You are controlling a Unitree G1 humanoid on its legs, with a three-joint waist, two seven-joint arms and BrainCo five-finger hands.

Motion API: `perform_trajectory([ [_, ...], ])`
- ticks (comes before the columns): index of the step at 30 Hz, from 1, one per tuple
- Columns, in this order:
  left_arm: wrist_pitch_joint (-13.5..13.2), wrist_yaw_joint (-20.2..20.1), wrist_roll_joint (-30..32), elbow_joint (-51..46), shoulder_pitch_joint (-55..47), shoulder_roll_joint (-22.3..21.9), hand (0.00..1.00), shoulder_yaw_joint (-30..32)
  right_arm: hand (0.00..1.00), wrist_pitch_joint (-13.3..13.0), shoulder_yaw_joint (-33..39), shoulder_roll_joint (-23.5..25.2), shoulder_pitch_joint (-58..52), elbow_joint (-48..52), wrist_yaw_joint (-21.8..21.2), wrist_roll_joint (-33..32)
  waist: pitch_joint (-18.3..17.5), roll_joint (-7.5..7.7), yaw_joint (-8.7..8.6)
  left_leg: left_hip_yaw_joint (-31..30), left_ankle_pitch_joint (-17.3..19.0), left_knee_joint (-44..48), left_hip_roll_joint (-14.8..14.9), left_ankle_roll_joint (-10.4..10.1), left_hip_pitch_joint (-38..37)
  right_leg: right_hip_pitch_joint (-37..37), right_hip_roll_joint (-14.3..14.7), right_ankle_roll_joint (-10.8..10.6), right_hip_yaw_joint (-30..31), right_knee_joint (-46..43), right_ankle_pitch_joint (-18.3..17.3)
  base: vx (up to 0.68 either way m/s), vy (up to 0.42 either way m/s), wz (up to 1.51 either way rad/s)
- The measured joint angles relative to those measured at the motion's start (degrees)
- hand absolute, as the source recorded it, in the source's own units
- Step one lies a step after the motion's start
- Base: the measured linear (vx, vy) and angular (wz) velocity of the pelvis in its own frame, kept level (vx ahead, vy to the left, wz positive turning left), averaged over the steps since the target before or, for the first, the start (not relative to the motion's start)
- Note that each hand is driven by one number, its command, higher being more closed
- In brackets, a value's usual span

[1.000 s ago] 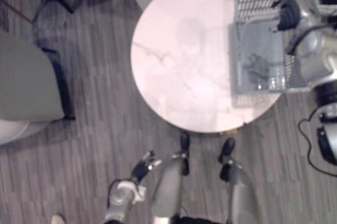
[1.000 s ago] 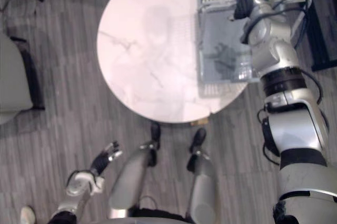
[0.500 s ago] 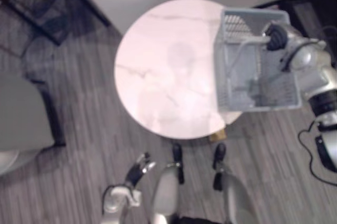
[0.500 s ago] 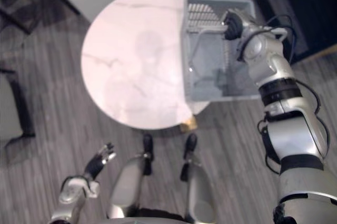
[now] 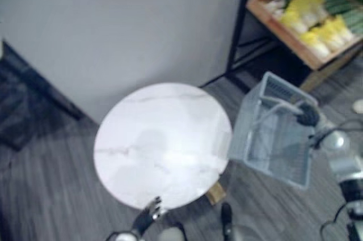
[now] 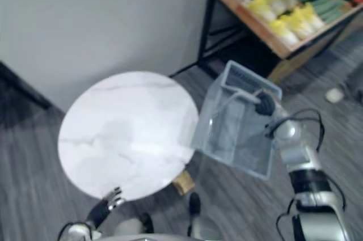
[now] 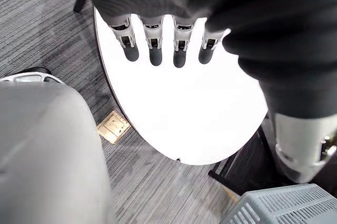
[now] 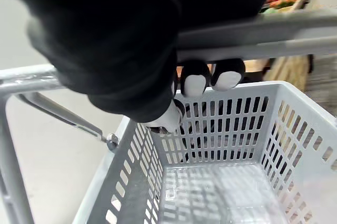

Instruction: Pick vegetable in the basket

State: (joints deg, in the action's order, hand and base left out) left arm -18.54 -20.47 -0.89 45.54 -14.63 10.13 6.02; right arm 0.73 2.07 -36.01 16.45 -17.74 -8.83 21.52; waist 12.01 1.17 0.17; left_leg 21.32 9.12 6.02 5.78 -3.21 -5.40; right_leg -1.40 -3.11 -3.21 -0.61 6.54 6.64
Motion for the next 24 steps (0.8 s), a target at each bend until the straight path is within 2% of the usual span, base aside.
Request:
perform_trajectory([
  [1, -0.01, 0.00, 0.08, 0.29, -0.24, -0.18, 0.00, -0.02, 1.00, 0.00, 0.28, 1.07, -1.32, 0.39, 0.09, 0.00, -0.44, -0.12, -0.41, 0.85, 0.04, -0.28, 0.10, -0.03, -0.48, 0.06, -0.30, 0.14, -1.80, 0.00, -0.64, -0.06, 0.014, -0.73],
  [3, -0.07, 0.07, 0.06, 0.40, -0.58, -1.41, 0.00, 0.01, 1.00, -0.18, 1.29, 4.31, -5.08, 1.08, 0.21, 0.04, -1.58, -1.94, -0.68, 5.90, 0.36, -0.85, 2.58, -0.24, -1.87, 0.39, -0.85, 3.57, -11.37, -1.08, -3.19, -0.02, 0.017, -1.06],
  [4, -0.12, 0.14, -0.05, 0.34, -1.22, -1.87, 0.00, -0.08, 1.00, -0.45, 1.37, 6.11, -6.50, 1.04, 0.28, -0.01, -2.04, -3.14, -0.35, 9.16, 0.80, 0.28, 4.06, -0.73, -2.96, -0.55, -2.07, 5.23, -18.65, -5.01, -4.22, 0.05, 0.013, -1.56],
  [5, -0.11, 0.43, -0.09, 0.35, -1.26, -1.73, 0.00, -0.03, 1.00, -1.02, 1.61, 8.34, -7.82, 1.00, 0.47, -0.03, -2.37, -2.83, -0.29, 12.02, 1.00, 1.36, 3.90, -1.00, -4.24, -0.99, -4.24, 5.47, -25.39, -8.10, -4.07, 0.07, 0.008, -1.43],
  [7, -0.13, 0.80, -0.17, 0.18, -0.72, -1.61, 0.00, 0.12, 1.00, -1.74, 1.91, 10.45, -9.46, 0.18, 1.61, -0.05, -2.49, -2.71, -0.40, 12.48, 1.00, 3.86, 4.21, -0.96, -4.48, -2.71, -4.14, 6.27, -25.27, -10.63, -2.05, 0.04, -0.073, -1.20],
  [8, -0.36, 1.08, -0.45, -0.45, -0.75, -1.42, 0.00, 0.77, 1.00, -2.22, 2.06, 12.99, -10.05, -2.01, 2.35, -0.19, -2.50, -1.62, -0.23, 12.80, 1.02, 5.62, 5.20, -0.89, -4.15, -3.33, -2.46, 10.66, -23.76, -9.61, -3.49, 0.00, -0.160, -1.29],
  [9, -0.40, 1.31, -0.83, -0.49, -0.61, -1.14, 0.00, 1.00, 1.00, -2.23, 2.11, 14.67, -10.12, -3.34, 2.50, -0.18, -2.57, -1.65, 0.12, 12.83, 0.99, 5.46, 5.87, -0.86, -4.43, -3.12, -2.16, 12.21, -25.74, -8.74, -5.30, -0.02, -0.205, -1.61],
  [10, -0.49, 1.62, -1.42, -0.49, -0.12, -1.14, 0.00, 0.81, 1.00, -2.31, 1.86, 16.88, -10.35, -5.37, 2.61, -0.15, -3.23, -3.27, 0.99, 13.75, 0.18, 2.42, 7.42, -0.04, -6.06, -2.71, -3.20, 10.71, -35.34, -11.89, -10.63, -0.01, -0.201, -1.72],
  [11, -0.62, 1.87, -3.13, -0.98, 0.32, -1.25, 0.00, 0.50, 1.00, -3.52, 1.68, 18.20, -10.58, -5.91, 3.87, -0.06, -2.96, -2.75, 1.46, 15.24, 2.50, 3.60, 8.64, -3.66, -6.75, -4.31, -6.13, 9.45, -40.17, -19.50, -11.79, 0.02, -0.174, -1.79],
  [12, -0.55, 2.32, -3.61, -0.52, 1.00, -0.86, 0.00, 0.67, 1.00, -4.09, 1.71, 18.58, -10.44, -6.17, 4.45, -0.09, -2.57, -2.41, 2.07, 15.87, 4.32, 5.19, 9.63, -5.87, -7.21, -4.87, -6.28, 6.99, -40.77, -21.11, -10.48, 0.05, -0.178, -1.40],
  [13, 0.18, 2.84, -4.47, 0.75, 1.88, -0.73, 0.00, 0.83, 1.00, -4.21, 1.59, 19.76, -10.81, -6.92, 4.58, -0.09, -2.48, -2.24, 1.85, 16.10, 5.56, 7.62, 12.03, -6.75, -7.18, -5.04, -3.62, 7.45, -38.49, -21.12, -10.74, 0.04, -0.195, -1.26],
  [14, 0.77, 3.45, -5.34, 1.91, 2.52, -1.07, 0.00, 0.40, 1.00, -5.08, 1.37, 21.10, -12.89, -7.20, 4.58, -0.28, -2.62, -1.62, 1.65, 15.38, 5.30, 12.76, 14.54, -6.25, -7.72, -3.70, -0.52, 7.53, -35.58, -19.09, -11.44, 0.01, -0.220, -1.16],
  [15, 0.92, 3.57, -5.56, 1.91, 2.49, -1.47, 0.00, -0.09, 1.00, -5.52, 1.37, 21.27, -13.50, -7.21, 4.57, -0.42, -2.57, -1.39, 1.60, 14.62, 4.89, 15.97, 15.51, -5.48, -7.58, -2.93, 0.68, 7.75, -34.19, -17.80, -11.72, -0.01, -0.226, -1.23],
  [16, 1.18, 3.78, -5.68, 1.88, 2.48, -1.85, 0.00, -0.78, 1.00, -6.14, 1.41, 21.51, -14.14, -7.46, 4.51, -1.09, -2.30, -0.66, 1.61, 12.46, 2.78, 22.29, 16.53, -1.62, -6.36, -1.79, 2.37, 7.30, -31.91, -14.69, -12.12, 0.05, -0.294, -1.58],
  [17, 1.22, 3.95, -5.74, 1.89, 1.92, -3.23, 0.00, -1.16, 1.00, -6.46, 1.64, 21.37, -14.24, -7.72, 4.11, -1.70, -2.32, -2.38, 2.40, 4.05, -1.28, 33.20, 18.41, 6.76, 0.53, 0.18, 3.79, 5.68, -31.99, -13.63, -16.03, 0.07, -0.257, -1.61],
  [18, 1.11, 4.03, -5.89, 1.15, 1.52, -4.04, 0.00, -1.20, 1.00, -6.88, 1.79, 20.47, -13.62, -7.40, 3.88, -1.76, -1.84, -2.42, 2.20, -0.56, 0.93, 38.76, 17.27, 4.84, 3.49, -1.39, 2.28, 7.91, -31.38, -21.79, -17.52, 0.20, -0.204, -1.81],
  [19, 0.72, 4.14, -8.08, -0.65, 0.56, -5.14, 0.00, -0.57, 1.00, -7.71, 2.05, 19.79, -12.67, -7.57, 3.23, -1.69, 0.00, -1.87, 2.22, -7.54, 5.80, 45.54, 12.78, 0.50, 6.61, -0.21, 0.85, 7.35, -26.15, -24.50, -20.34, 0.18, -0.067, -1.65],
  [20, 1.26, 5.06, -9.35, -0.19, 0.75, -5.36, 0.00, -1.31, 1.00, -7.67, 2.41, 18.40, -12.65, -8.67, 2.93, -1.67, 0.53, -5.13, 3.25, -13.92, 8.72, 46.43, 9.82, -1.83, 9.36, 1.06, 4.09, 7.00, -22.34, -22.07, -19.50, 0.17, -0.043, -1.95],
  [22, 1.21, 5.64, -10.30, -0.47, -0.33, -5.20, 0.00, -1.39, 1.00, -7.77, 2.30, 18.88, -12.70, -9.94, 2.02, -1.26, 0.48, -5.74, 3.97, -15.65, 9.90, 42.86, 5.25, -1.81, 11.70, 0.68, 4.58, 7.70, -18.51, -21.67, -18.46, 0.10, 0.025, -1.55],
  [23, 1.03, 6.56, -11.82, -0.79, -1.10, -5.27, 0.00, -1.38, 1.00, -7.83, 2.26, 19.81, -14.51, -10.25, 1.90, -0.04, 0.62, -5.52, 3.95, -15.65, 10.00, 34.89, 2.22, -1.70, 12.92, 1.14, 4.49, 6.96, -15.69, -21.04, -17.97, 0.15, 0.035, -1.06],
  [24, 0.70, 6.70, -12.61, -1.19, -1.42, -5.53, 0.00, -1.61, 1.00, -7.89, 2.25, 20.29, -15.62, -10.25, 1.69, 0.82, 0.60, -5.55, 3.73, -15.57, 9.84, 28.94, 0.88, -1.93, 13.09, 1.74, 4.61, 6.66, -14.62, -20.02, -17.81, 0.22, 0.045, -0.81],
])
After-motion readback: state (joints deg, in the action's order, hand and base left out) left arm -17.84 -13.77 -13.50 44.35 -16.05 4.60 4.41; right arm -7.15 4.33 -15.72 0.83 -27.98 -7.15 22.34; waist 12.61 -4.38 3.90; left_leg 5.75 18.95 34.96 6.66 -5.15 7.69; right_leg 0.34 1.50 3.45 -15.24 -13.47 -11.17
